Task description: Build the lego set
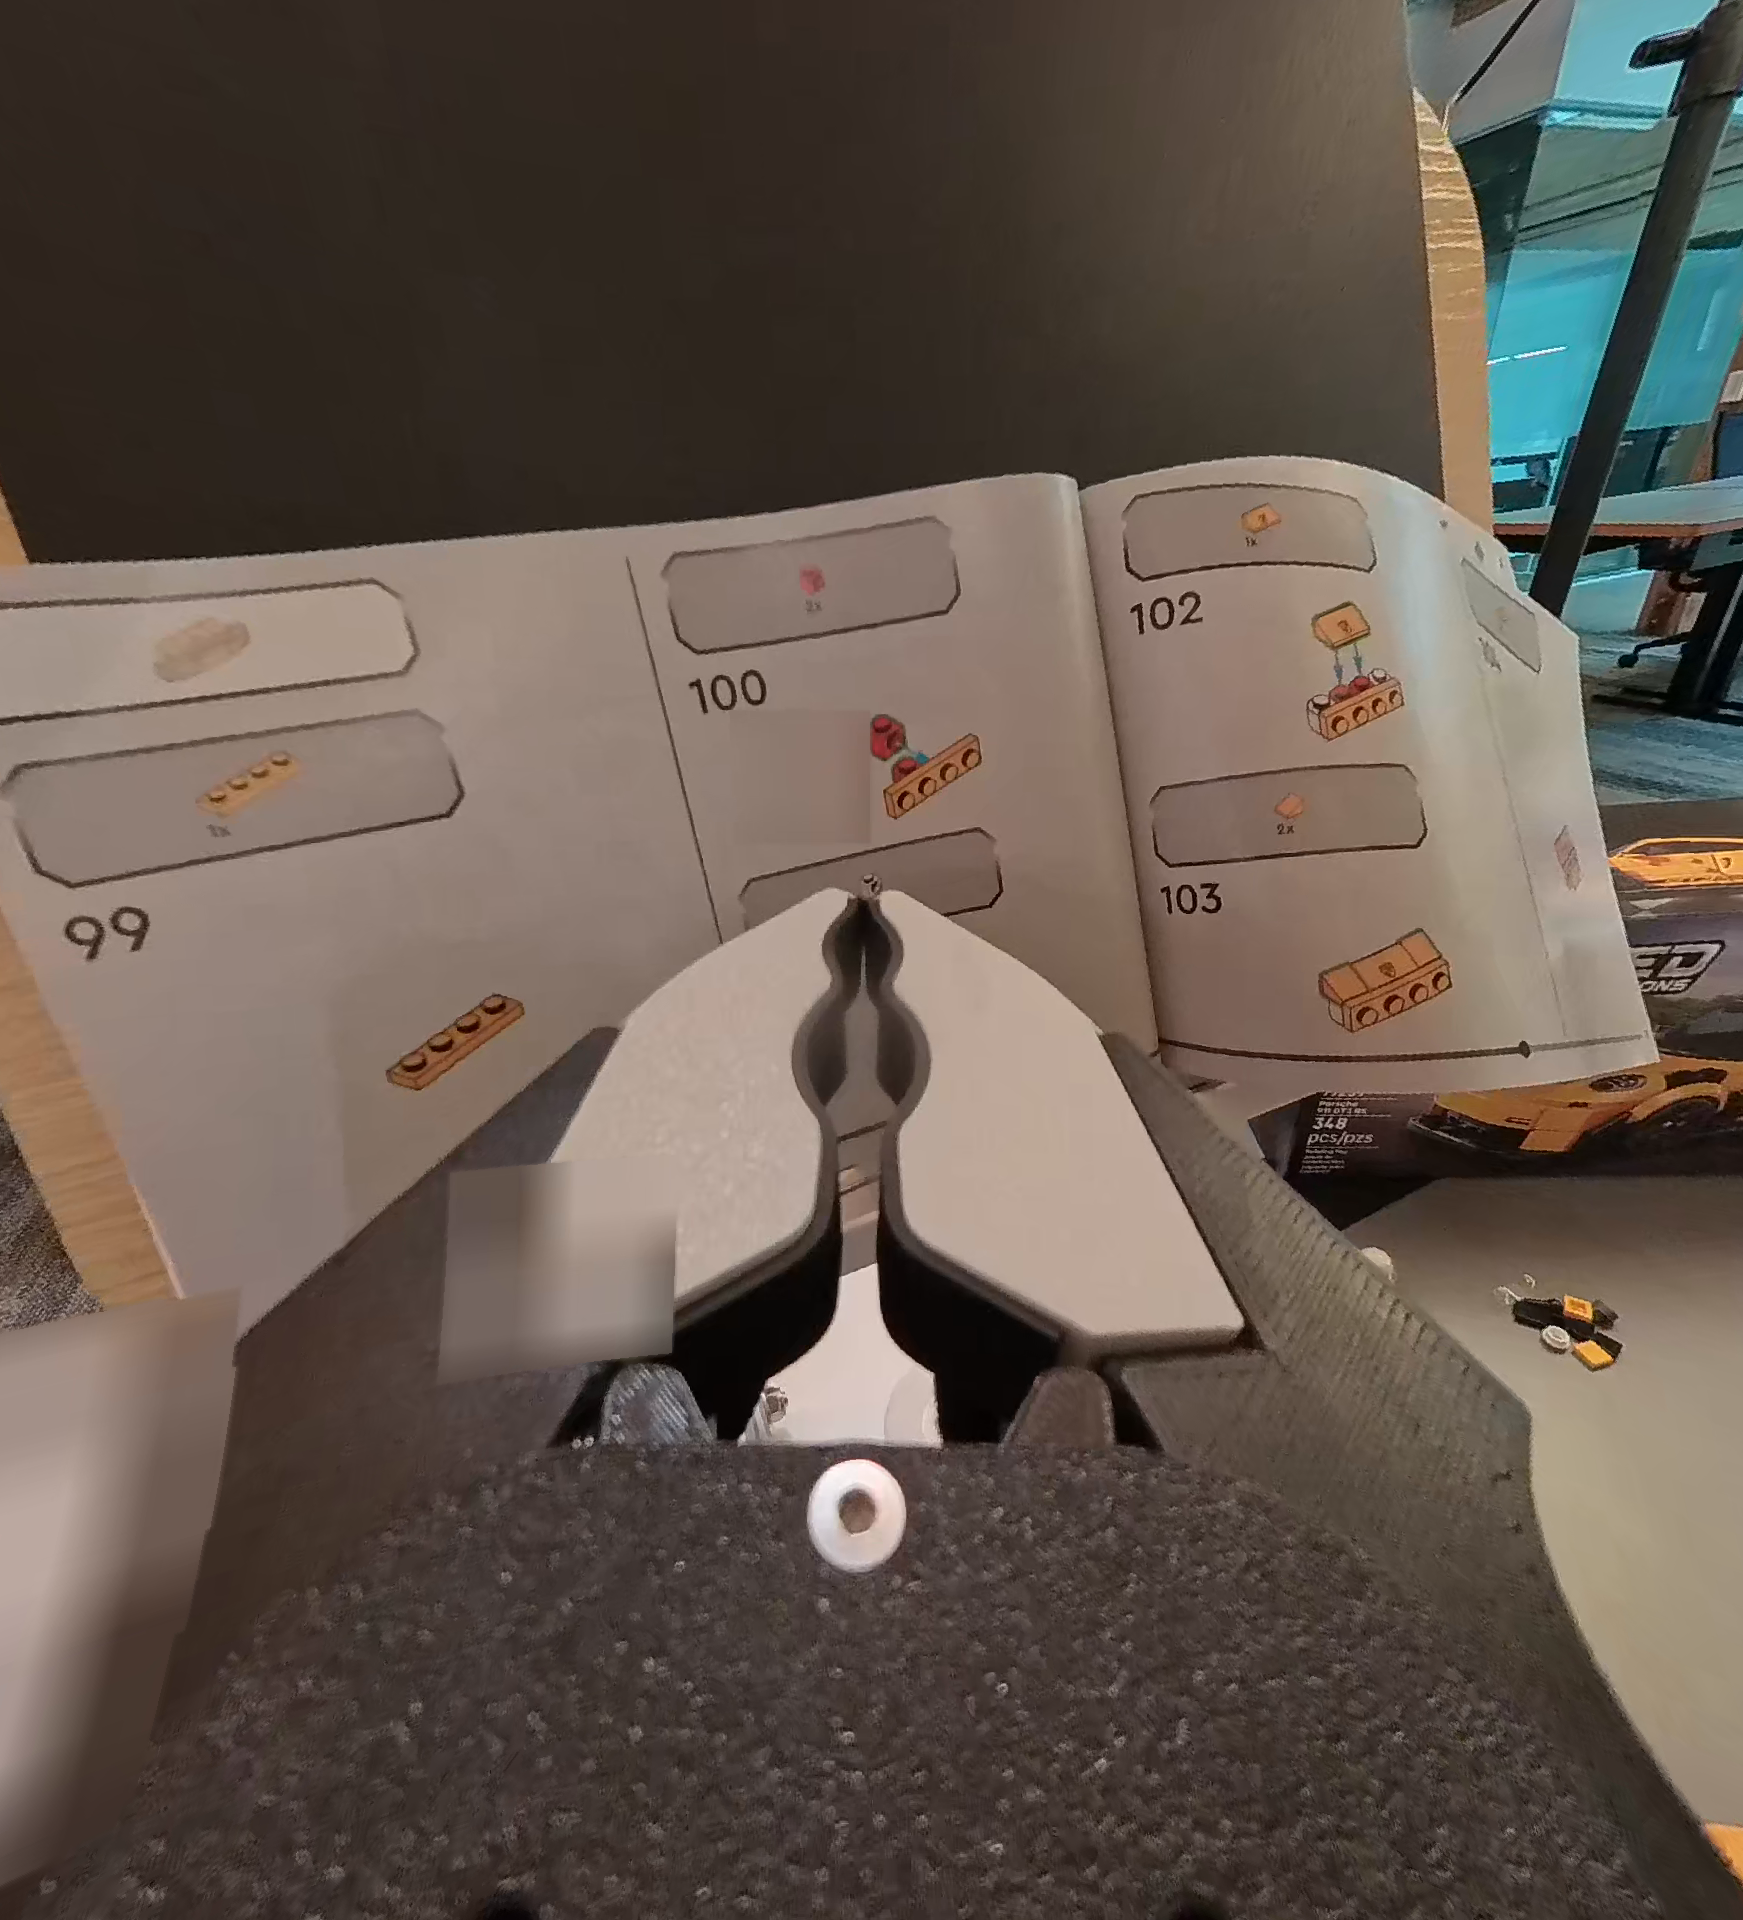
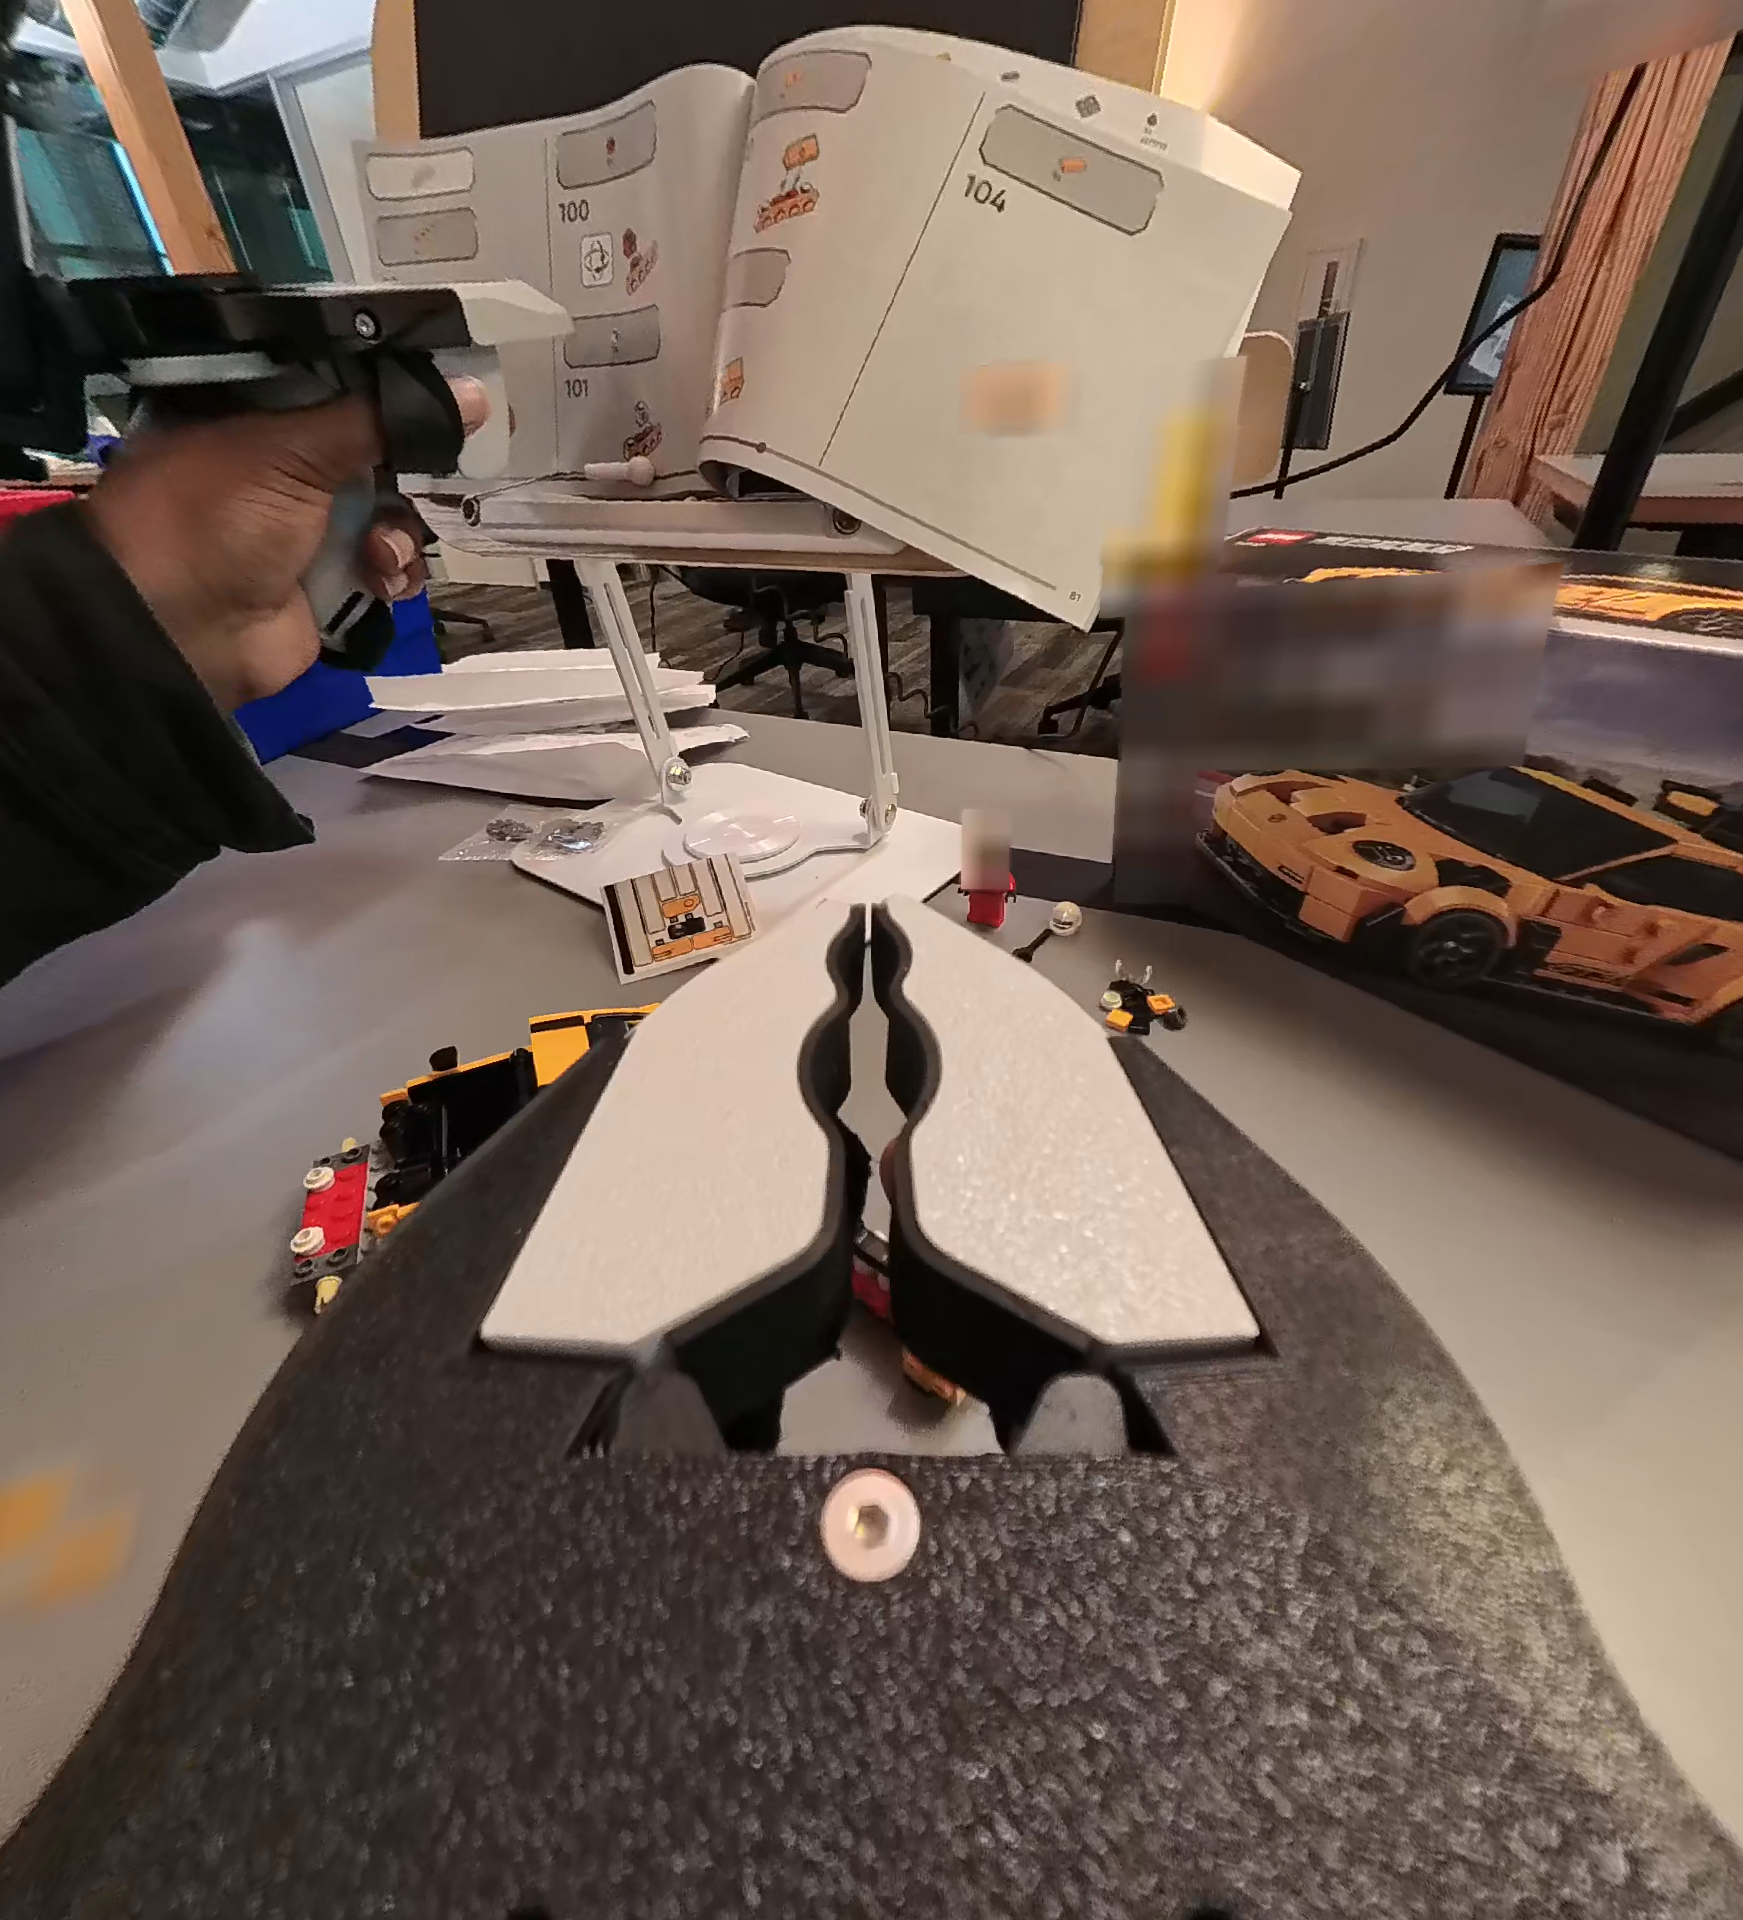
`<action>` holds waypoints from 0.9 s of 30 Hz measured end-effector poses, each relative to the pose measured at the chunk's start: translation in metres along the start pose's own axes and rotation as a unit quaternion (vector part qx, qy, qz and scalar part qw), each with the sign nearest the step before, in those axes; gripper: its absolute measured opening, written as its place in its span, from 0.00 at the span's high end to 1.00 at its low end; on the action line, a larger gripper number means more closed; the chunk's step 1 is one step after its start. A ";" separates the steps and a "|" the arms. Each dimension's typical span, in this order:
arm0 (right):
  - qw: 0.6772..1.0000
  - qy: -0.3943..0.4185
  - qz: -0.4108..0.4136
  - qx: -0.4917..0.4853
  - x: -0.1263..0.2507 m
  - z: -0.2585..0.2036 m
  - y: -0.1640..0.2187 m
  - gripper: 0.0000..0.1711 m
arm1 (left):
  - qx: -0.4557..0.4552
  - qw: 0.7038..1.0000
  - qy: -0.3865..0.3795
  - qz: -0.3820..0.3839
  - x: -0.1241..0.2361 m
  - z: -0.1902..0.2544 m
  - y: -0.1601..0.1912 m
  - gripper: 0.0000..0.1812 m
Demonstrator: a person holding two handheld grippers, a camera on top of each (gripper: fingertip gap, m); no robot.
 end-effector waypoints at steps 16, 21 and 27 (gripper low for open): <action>1.000 -0.001 0.000 0.002 0.000 0.000 0.000 1.00 | 0.004 1.000 0.005 -0.006 0.002 0.001 0.000 1.00; 1.000 -0.001 0.000 0.003 0.000 -0.001 0.000 1.00 | -0.002 1.000 0.004 -0.007 0.003 0.002 0.001 1.00; 1.000 -0.002 0.001 0.002 0.000 0.000 0.000 1.00 | -0.002 1.000 0.005 -0.009 0.003 0.002 0.001 1.00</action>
Point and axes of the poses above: each gripper's, where its closed fingertips meet, x back along the fingers, y out of its underside, z = x × y across the jaws, the point moved 6 cm from there along x, back along the fingers, and after that the axes turned 6 degrees about z, right-handed, at the moved point
